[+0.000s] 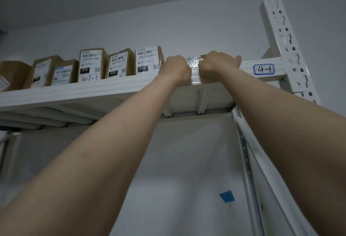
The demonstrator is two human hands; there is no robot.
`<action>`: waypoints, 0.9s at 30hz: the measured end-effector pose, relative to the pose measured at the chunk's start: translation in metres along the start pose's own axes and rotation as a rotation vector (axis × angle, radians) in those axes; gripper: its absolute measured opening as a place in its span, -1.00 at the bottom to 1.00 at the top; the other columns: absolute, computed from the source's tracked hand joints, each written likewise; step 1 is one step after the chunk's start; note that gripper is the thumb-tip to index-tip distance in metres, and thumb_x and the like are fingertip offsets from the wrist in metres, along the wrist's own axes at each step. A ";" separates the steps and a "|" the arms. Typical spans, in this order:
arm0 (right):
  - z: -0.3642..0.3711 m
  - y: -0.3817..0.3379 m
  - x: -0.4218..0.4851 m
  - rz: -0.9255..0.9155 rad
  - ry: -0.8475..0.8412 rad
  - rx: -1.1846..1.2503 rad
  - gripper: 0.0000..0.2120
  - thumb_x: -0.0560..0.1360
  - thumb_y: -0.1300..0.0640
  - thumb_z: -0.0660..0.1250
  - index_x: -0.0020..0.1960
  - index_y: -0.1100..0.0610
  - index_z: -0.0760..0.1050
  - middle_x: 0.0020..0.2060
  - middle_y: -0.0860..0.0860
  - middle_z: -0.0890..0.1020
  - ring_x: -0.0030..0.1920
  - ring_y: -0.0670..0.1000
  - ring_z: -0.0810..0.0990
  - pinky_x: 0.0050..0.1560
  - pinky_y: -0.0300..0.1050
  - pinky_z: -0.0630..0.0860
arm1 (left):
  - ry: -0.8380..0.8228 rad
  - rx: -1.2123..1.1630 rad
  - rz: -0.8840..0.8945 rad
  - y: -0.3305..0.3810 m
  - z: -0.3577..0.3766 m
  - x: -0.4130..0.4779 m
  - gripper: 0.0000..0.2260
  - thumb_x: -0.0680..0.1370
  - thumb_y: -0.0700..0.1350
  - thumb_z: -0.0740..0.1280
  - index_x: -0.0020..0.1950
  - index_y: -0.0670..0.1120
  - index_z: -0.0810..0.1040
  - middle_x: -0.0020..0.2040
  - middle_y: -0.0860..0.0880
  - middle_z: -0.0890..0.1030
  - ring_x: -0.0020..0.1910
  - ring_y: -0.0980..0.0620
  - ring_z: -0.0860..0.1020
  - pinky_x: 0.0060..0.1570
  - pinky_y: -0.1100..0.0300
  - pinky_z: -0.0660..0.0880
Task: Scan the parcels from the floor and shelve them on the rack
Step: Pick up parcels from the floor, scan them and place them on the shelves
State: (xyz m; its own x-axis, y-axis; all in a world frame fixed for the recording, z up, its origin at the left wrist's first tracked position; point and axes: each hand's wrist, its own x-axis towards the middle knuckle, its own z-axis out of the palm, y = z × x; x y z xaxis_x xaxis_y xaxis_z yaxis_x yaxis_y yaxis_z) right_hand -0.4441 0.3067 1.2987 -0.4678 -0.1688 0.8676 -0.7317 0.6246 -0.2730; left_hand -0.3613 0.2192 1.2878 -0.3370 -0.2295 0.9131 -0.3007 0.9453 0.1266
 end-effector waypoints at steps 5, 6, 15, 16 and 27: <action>0.000 0.000 -0.006 0.011 0.038 0.024 -0.73 0.57 0.10 0.08 0.17 0.11 0.46 0.25 0.15 0.56 0.30 0.19 0.48 0.44 0.11 0.09 | 0.041 -0.029 0.045 -0.010 -0.002 -0.007 -0.85 0.63 -0.24 0.12 -0.04 -0.23 0.47 0.08 -0.29 0.55 0.16 -0.29 0.50 -0.14 0.11 0.30; 0.000 0.000 -0.008 0.010 0.062 0.034 -0.74 0.58 0.09 0.08 0.16 0.10 0.46 0.24 0.15 0.56 0.30 0.18 0.47 0.43 0.09 0.12 | 0.058 -0.038 0.051 -0.014 -0.002 -0.009 -0.84 0.64 -0.23 0.11 0.01 -0.23 0.47 0.11 -0.29 0.54 0.20 -0.28 0.48 -0.10 0.11 0.28; 0.040 -0.016 -0.082 -0.209 0.554 0.326 -0.61 0.47 0.14 0.24 0.27 0.10 0.54 0.25 0.03 0.58 0.35 0.09 0.42 0.24 -0.01 0.28 | 0.242 -0.225 0.122 -0.034 0.011 -0.081 -0.66 0.63 -0.25 0.14 0.40 -0.26 0.38 0.37 -0.22 0.39 0.37 -0.17 0.30 0.33 0.03 0.31; 0.050 -0.016 -0.098 -0.228 0.566 0.337 -0.61 0.43 0.15 0.25 0.24 0.12 0.54 0.22 0.04 0.59 0.32 0.10 0.45 0.21 -0.02 0.30 | 0.224 -0.249 0.115 -0.037 0.015 -0.095 -0.67 0.61 -0.25 0.15 0.37 -0.27 0.40 0.34 -0.24 0.41 0.35 -0.18 0.32 0.32 0.02 0.30; 0.163 0.017 -0.302 0.050 0.024 0.353 -0.61 0.50 0.17 0.29 0.32 0.14 0.47 0.26 0.06 0.57 0.31 0.13 0.44 0.28 0.03 0.31 | -0.333 -0.218 -0.245 -0.130 0.082 -0.306 -0.61 0.67 -0.08 0.17 0.46 -0.21 0.34 0.42 -0.22 0.39 0.42 -0.18 0.31 0.33 0.03 0.30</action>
State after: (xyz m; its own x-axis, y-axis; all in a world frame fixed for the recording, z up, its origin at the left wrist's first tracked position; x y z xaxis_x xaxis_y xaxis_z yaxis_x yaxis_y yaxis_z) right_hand -0.3962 0.2440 0.9637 -0.4990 -0.1241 0.8577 -0.8361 0.3292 -0.4388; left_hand -0.2921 0.1474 0.9601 -0.5583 -0.4805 0.6763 -0.2248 0.8723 0.4341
